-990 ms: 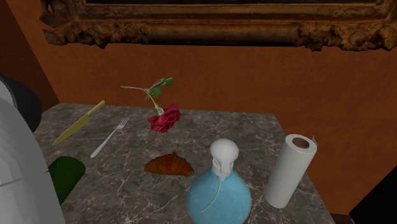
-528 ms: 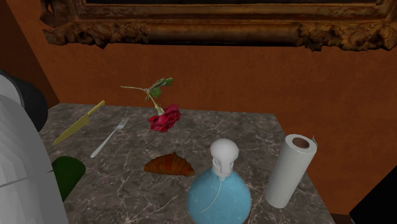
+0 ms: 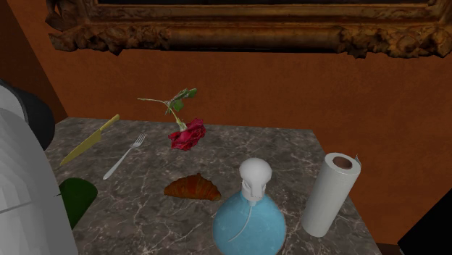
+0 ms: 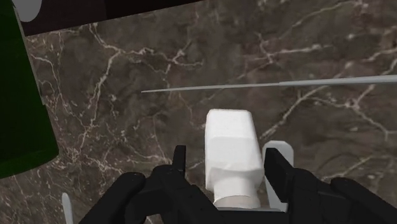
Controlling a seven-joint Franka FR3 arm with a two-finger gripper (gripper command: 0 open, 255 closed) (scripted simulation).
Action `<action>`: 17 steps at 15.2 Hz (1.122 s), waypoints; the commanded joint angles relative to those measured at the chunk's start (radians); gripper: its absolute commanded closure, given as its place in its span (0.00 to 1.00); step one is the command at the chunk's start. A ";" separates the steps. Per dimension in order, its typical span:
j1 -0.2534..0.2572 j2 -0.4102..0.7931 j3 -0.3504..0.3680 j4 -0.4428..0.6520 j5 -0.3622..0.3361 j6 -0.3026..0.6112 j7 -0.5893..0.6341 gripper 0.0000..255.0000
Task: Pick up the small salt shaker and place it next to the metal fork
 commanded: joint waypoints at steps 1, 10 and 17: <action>0.000 0.000 0.000 0.000 0.000 0.000 0.000 0.00; 0.120 0.076 -0.028 0.280 -0.030 -0.172 -0.039 0.00; 0.120 0.076 -0.028 0.279 -0.029 -0.172 -0.039 0.00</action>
